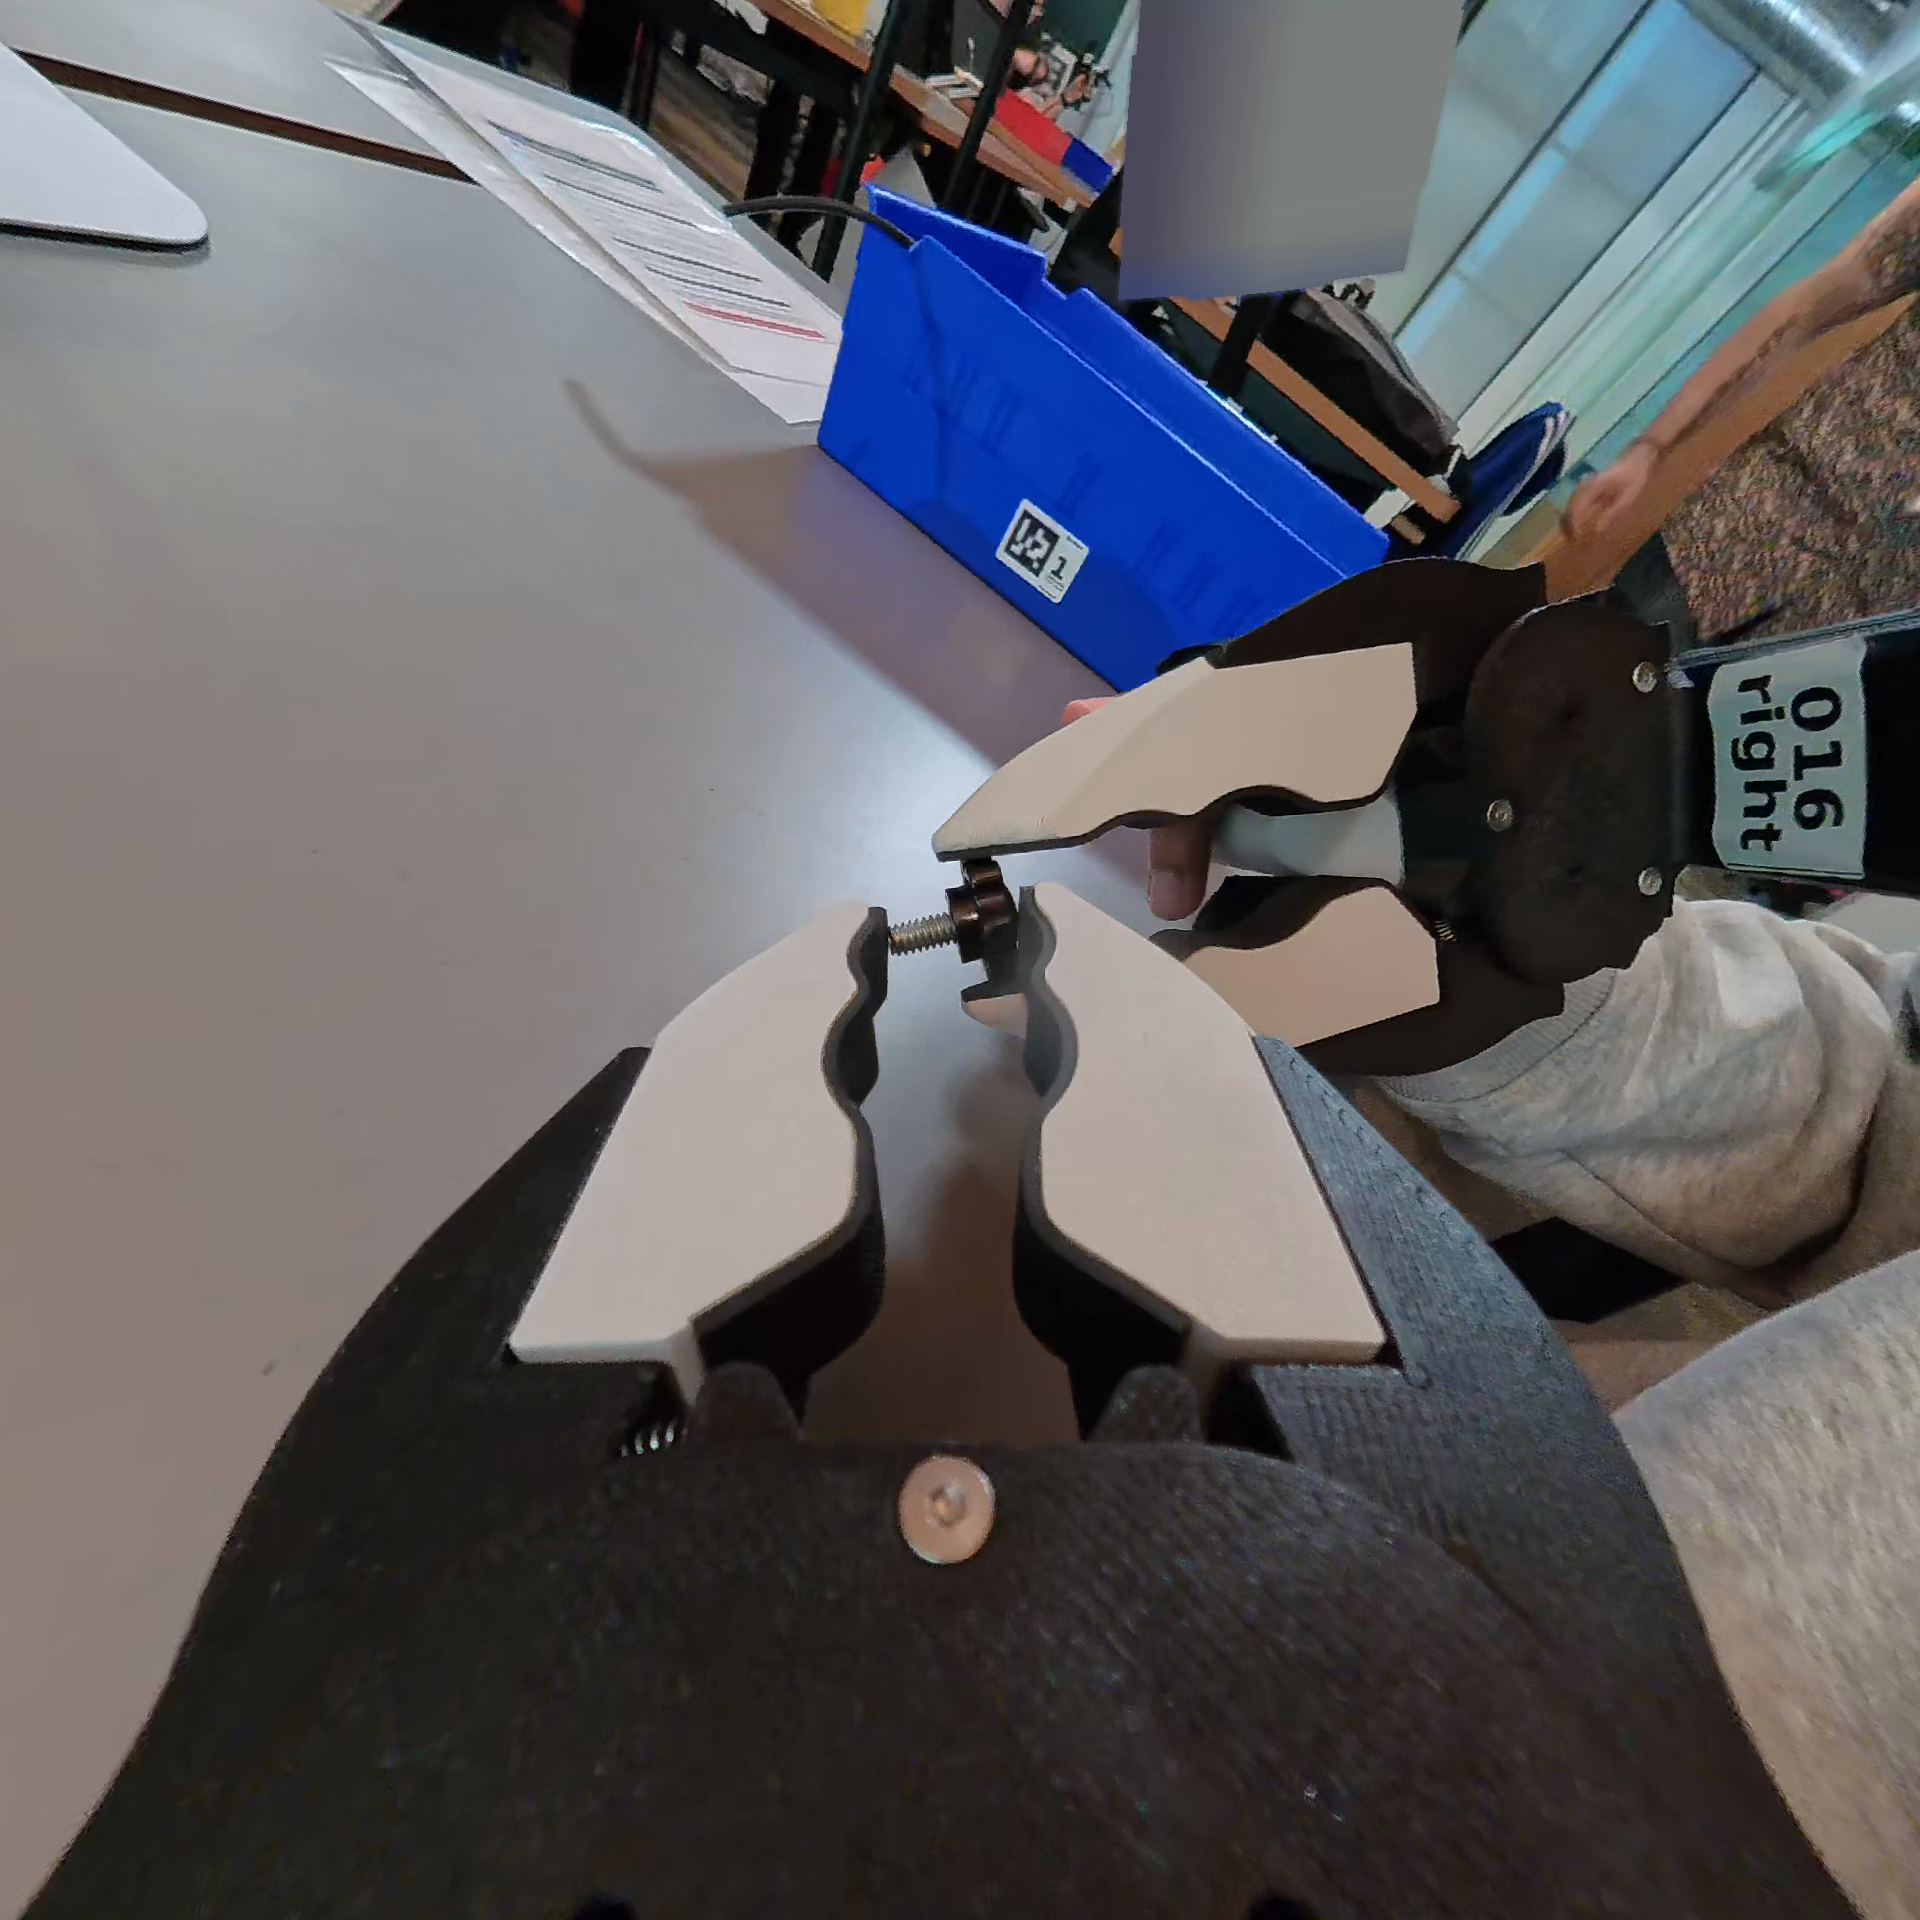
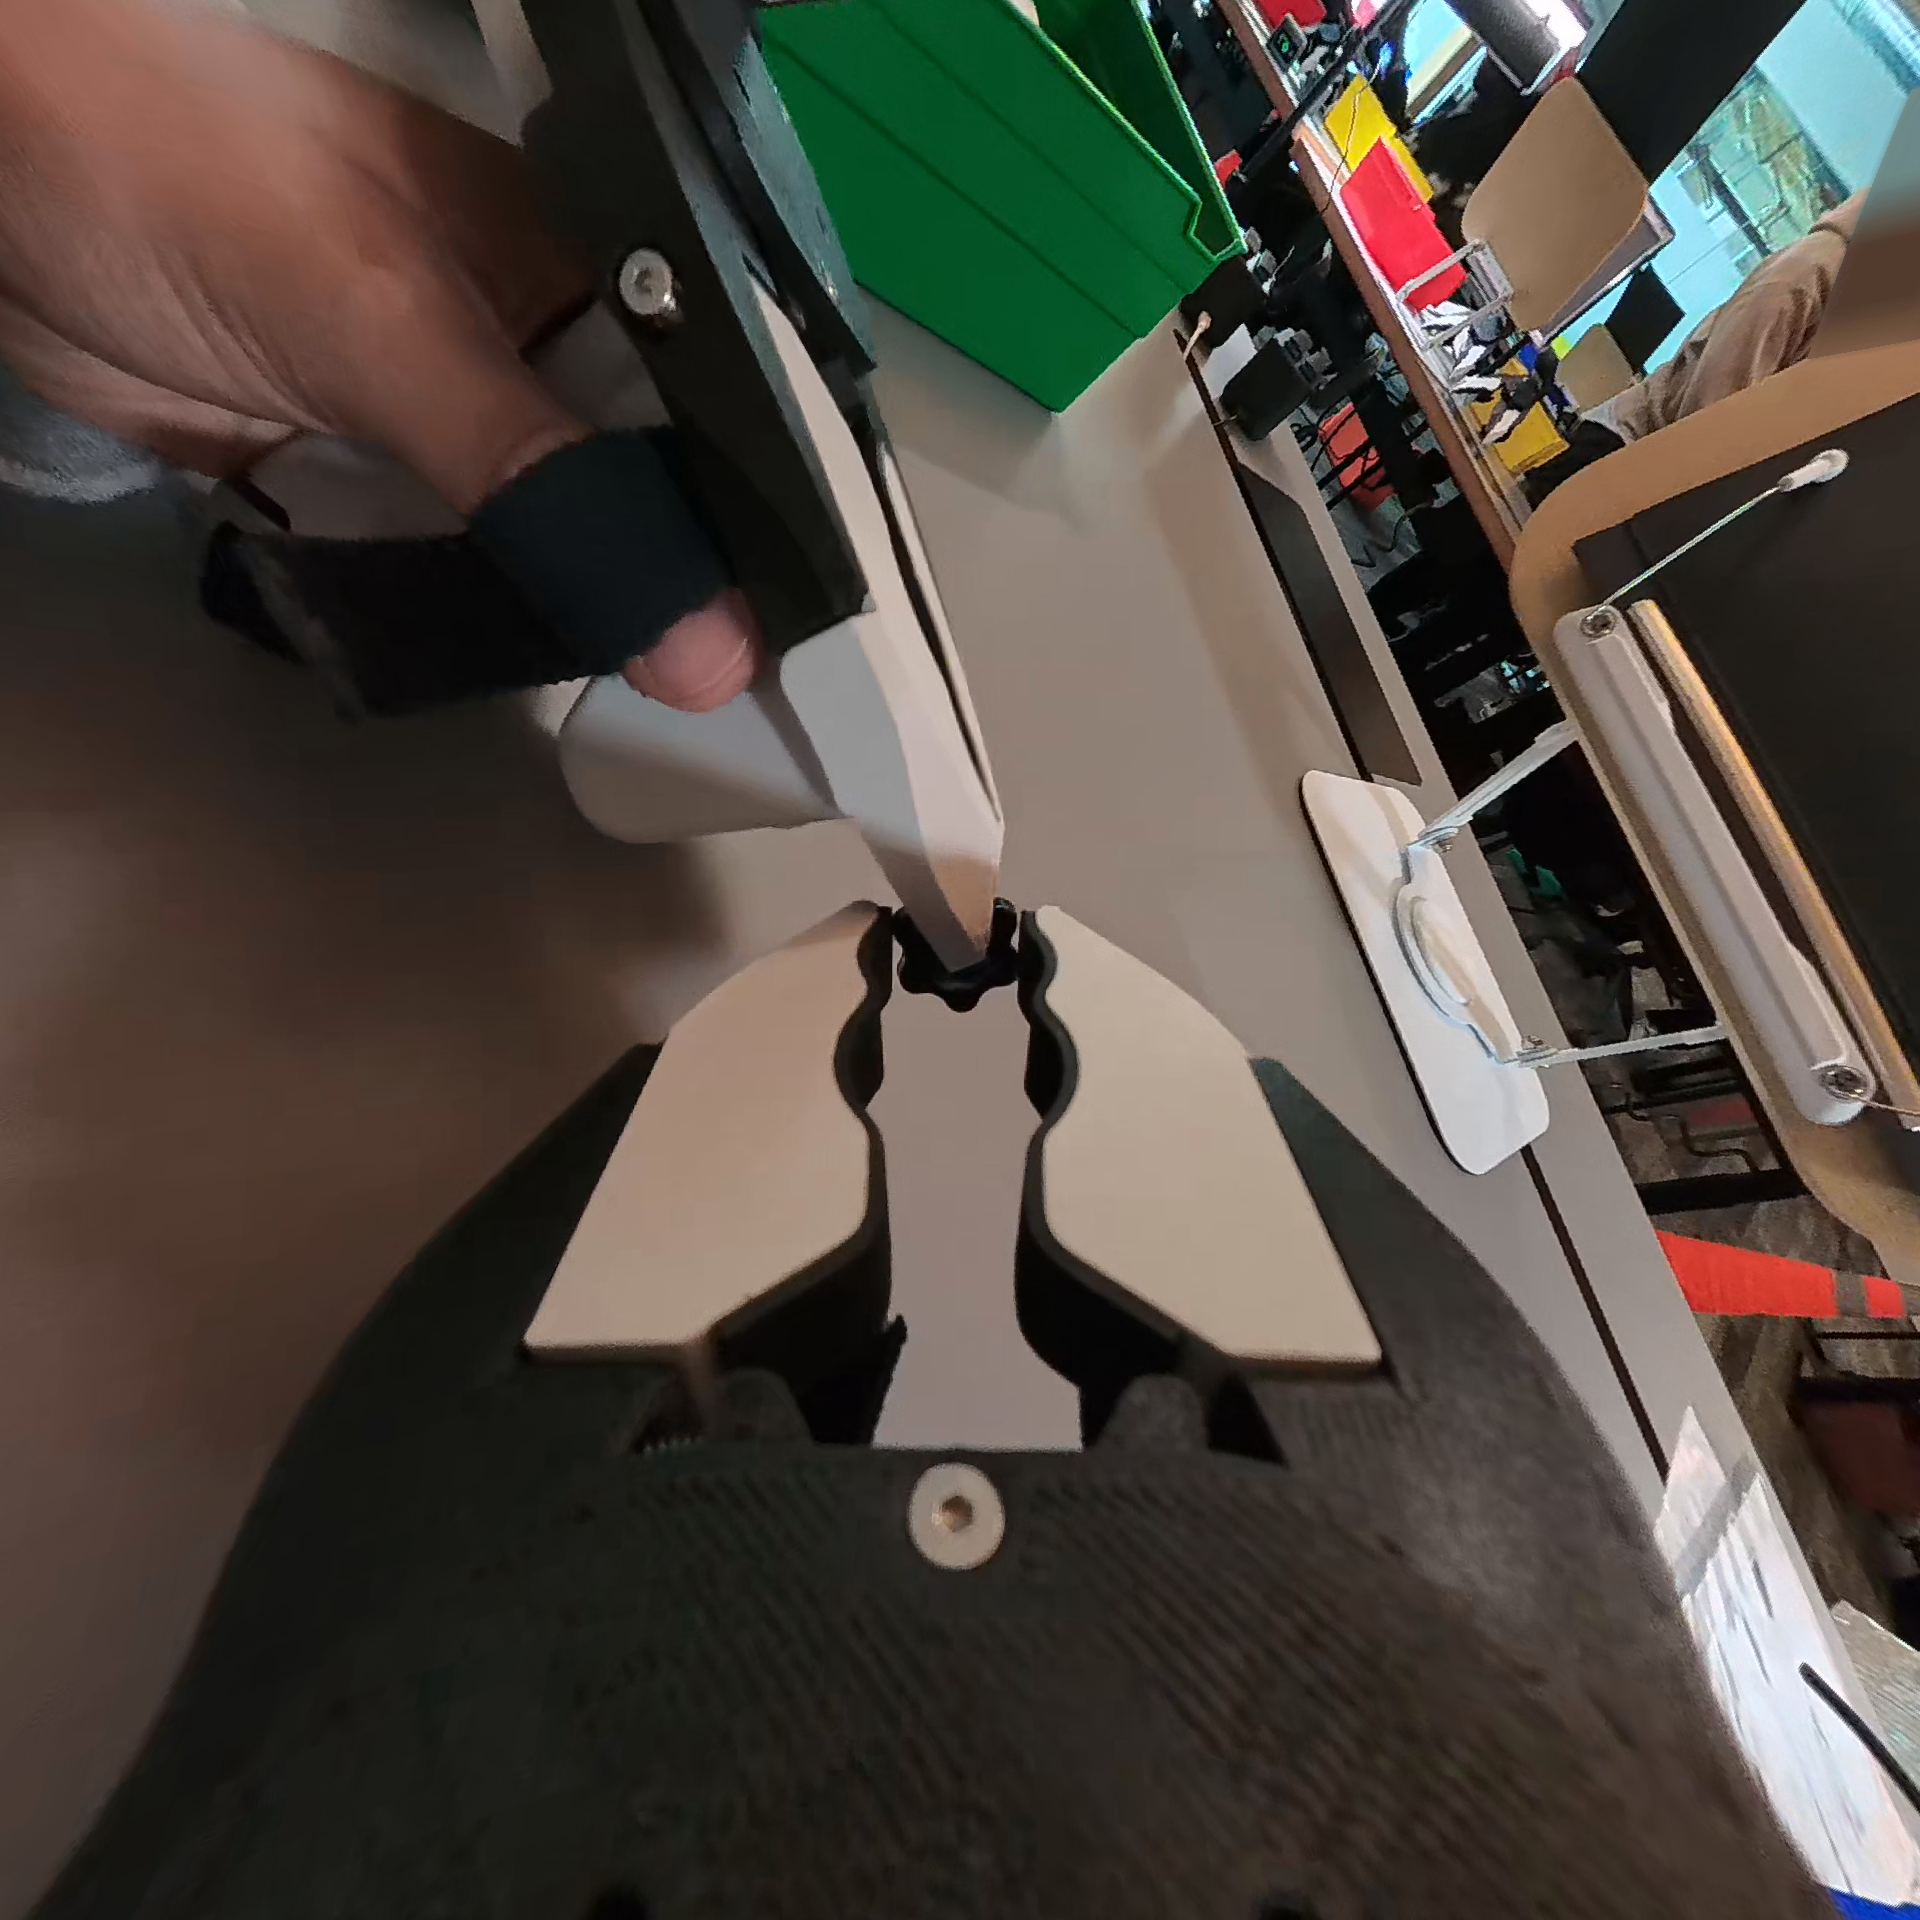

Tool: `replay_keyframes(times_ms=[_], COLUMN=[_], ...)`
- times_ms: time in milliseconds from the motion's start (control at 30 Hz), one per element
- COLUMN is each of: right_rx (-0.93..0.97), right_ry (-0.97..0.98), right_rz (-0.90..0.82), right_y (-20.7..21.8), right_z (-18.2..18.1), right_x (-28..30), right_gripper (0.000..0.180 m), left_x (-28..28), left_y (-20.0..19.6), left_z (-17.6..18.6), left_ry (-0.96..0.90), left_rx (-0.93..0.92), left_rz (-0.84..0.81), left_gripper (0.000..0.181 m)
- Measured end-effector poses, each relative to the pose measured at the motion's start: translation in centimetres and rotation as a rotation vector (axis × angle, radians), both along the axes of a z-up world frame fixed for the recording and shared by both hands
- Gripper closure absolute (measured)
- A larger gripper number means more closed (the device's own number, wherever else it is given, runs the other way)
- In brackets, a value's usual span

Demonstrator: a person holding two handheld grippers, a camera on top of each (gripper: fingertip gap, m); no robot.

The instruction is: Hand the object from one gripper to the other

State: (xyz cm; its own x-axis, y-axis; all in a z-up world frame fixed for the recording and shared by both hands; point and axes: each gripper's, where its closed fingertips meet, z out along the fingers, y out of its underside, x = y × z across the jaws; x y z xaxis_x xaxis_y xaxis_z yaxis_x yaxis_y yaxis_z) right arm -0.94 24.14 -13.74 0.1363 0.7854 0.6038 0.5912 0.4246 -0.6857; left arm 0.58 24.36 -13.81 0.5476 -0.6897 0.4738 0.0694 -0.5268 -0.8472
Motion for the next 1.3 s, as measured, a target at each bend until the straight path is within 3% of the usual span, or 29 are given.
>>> replay_keyframes(times_ms=[100, 267, 333, 500, 633, 967, 1300], right_rx=[0.007, -0.12, -0.215, -0.286, -0.294, -0.369, -0.458], right_ry=[0.029, 0.29, 0.379, 0.512, 0.525, 0.493, 0.497], right_rz=[0.02, 0.123, 0.129, 0.15, 0.218, 0.292, 0.355], right_y=[0.0, -0.4, 0.0, 0.3, -0.8, -2.0, -2.3], right_z=[0.2, 2.4, 2.9, 4.6, 4.9, 4.3, 4.2], right_x=[-0.1, -0.5, -0.3, 0.6, 0.2, -0.2, 0.4], right_gripper=[0.156, 0.107, 0.097, 0.112, 0.123, 0.14, 0.138], left_x=[-0.1, -0.4, -0.5, -1.1, -0.9, 0.6, 1.3], left_y=[0.0, 0.1, -0.1, 0.0, -0.2, -1.3, -2.0], left_z=[0.1, 1.1, 2.1, 3.7, 4.1, 4.2, 3.8], left_ry=[-0.043, -0.198, -0.337, -0.718, -0.897, -0.866, -0.794], left_rx=[-0.027, -0.074, -0.11, -0.302, -0.4, -0.435, -0.464], left_rz=[-0.011, -0.031, -0.061, -0.114, -0.154, -0.239, -0.283], left_gripper=[0.156, 0.156, 0.156, 0.158, 0.157, 0.157, 0.157])
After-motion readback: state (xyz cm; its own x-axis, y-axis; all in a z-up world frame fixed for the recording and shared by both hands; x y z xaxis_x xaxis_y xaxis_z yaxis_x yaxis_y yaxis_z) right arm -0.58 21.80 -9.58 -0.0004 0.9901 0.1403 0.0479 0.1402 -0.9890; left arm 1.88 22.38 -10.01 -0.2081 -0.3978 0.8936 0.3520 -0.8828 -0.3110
